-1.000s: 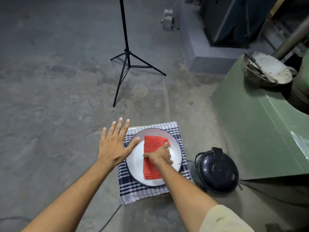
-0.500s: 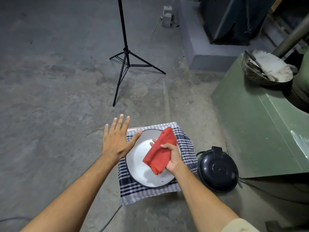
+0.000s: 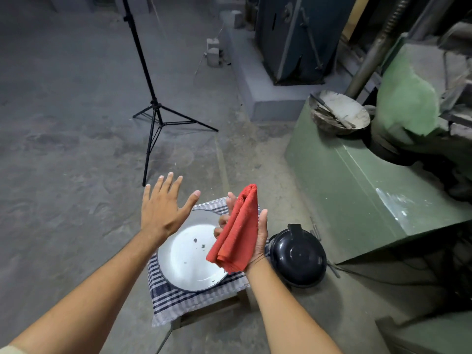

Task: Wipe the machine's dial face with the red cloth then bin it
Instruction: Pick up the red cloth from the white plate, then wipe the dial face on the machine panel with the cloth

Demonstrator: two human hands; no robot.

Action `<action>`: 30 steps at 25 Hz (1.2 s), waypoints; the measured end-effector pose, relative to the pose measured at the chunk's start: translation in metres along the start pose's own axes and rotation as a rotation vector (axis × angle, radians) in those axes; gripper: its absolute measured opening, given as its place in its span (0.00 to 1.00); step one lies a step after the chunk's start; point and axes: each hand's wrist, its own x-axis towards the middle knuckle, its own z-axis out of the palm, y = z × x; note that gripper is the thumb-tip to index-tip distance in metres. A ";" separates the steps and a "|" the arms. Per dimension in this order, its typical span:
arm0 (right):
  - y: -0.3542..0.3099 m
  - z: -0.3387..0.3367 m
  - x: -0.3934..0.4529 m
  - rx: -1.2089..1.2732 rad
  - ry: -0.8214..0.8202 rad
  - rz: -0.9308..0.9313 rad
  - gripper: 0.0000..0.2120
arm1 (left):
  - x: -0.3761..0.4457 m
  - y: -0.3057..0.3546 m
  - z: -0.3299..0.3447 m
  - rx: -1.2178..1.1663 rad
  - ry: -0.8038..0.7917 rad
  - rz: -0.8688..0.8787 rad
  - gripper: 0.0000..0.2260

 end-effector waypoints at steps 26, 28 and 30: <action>-0.378 0.091 -0.523 -0.058 0.161 -1.059 0.54 | -0.186 0.647 -0.112 -0.118 0.145 1.118 0.43; -0.407 0.092 -0.594 -0.089 0.206 -1.147 0.53 | -0.236 0.708 -0.111 -0.165 0.142 1.179 0.43; -0.434 0.091 -0.666 -0.080 0.233 -1.219 0.51 | -0.288 0.767 -0.109 -0.206 0.131 1.236 0.44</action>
